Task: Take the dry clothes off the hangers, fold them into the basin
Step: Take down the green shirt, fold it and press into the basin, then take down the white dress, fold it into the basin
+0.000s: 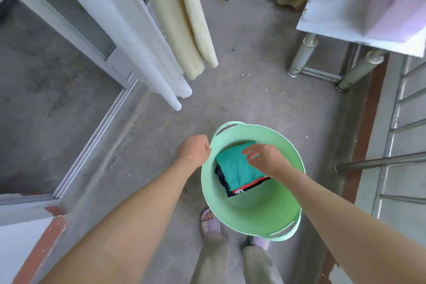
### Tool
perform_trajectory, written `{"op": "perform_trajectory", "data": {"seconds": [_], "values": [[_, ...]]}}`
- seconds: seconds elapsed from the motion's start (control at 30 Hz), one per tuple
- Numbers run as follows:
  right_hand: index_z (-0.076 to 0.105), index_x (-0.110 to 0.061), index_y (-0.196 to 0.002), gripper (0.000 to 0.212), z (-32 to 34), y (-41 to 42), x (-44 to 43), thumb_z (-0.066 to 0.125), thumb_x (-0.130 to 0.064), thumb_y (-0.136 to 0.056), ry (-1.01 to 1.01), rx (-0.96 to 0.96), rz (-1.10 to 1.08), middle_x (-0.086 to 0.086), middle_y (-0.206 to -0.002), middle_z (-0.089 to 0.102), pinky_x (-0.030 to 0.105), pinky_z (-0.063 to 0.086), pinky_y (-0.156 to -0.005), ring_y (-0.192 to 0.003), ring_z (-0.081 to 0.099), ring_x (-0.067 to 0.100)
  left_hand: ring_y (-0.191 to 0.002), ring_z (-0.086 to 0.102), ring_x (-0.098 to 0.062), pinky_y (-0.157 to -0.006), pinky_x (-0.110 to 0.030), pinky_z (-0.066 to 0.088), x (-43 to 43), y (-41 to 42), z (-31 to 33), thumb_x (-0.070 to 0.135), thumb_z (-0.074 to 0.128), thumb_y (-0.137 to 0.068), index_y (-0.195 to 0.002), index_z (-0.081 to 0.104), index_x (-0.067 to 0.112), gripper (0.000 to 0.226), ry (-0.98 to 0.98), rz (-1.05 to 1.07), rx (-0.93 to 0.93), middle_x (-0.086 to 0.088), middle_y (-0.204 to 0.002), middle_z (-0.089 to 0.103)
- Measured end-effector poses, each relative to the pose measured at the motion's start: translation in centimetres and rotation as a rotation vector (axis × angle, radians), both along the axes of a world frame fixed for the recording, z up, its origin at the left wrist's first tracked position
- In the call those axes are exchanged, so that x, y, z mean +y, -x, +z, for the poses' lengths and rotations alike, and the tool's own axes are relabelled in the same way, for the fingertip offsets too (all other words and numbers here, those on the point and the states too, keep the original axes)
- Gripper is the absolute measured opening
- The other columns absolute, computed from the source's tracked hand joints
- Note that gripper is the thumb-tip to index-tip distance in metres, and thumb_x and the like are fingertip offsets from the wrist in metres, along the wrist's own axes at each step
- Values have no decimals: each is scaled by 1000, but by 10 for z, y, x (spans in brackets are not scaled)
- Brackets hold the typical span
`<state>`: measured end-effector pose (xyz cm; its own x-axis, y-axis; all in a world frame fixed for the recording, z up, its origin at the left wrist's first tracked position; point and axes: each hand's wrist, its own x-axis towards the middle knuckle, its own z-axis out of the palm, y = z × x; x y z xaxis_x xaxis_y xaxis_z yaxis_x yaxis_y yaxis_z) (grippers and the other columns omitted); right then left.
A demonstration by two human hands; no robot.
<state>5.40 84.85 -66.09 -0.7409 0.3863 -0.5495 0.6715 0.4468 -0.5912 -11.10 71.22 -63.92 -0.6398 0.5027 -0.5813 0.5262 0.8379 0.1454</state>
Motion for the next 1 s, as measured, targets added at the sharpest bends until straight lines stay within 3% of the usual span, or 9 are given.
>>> {"op": "perform_trajectory", "data": {"seconds": [0.13,0.3,0.5,0.6,0.73,0.87,1.0], "values": [[71,-20,-107,23,64,4,1,56,-13,-90,23,103,-56,-6,-106,69,19,43,-82,-97,62,12,-97,62,-28,-81,-35,52,-12,8,68,26,50,-90,-84,58,24,10,-93,21,53,-2,-103,68],[70,-13,-106,20,137,21,3,57,-12,-91,62,196,-75,-2,-95,68,24,47,-83,-80,61,12,-94,62,-26,-81,-37,53,-27,21,142,25,52,-87,-76,55,24,11,-211,82,88,0,-94,67],[69,-17,-101,21,233,49,6,55,-6,-90,40,357,-28,-2,-85,67,17,49,-73,-64,61,6,-89,62,-18,-81,-37,53,-42,39,243,27,54,-87,-85,60,24,7,-338,43,193,11,-85,64],[68,-22,-94,19,286,68,4,56,-8,-90,61,461,-12,-3,-85,69,10,48,-67,-55,59,-7,-85,62,-12,-80,-37,54,-56,50,300,27,54,-85,-81,59,29,7,-398,36,276,16,-83,63],[68,-26,-88,19,342,92,0,58,-10,-89,56,554,14,-9,-81,68,9,48,-64,-63,61,1,-83,60,-10,-80,-36,53,-73,63,360,26,56,-86,-76,57,30,11,-478,42,364,16,-82,61],[69,-21,-92,16,395,116,0,58,-9,-91,32,644,30,-4,-84,67,3,41,-56,-68,61,6,-85,61,-12,-80,-35,53,-86,83,419,23,56,-87,-84,63,23,9,-565,52,465,11,-88,63],[69,-21,-92,17,453,145,2,57,-9,-91,-1,738,45,-2,-87,69,8,47,-59,-71,62,7,-90,61,-12,-79,-31,50,-88,112,487,20,57,-89,-87,65,20,8,-709,47,587,8,-92,65]]}}
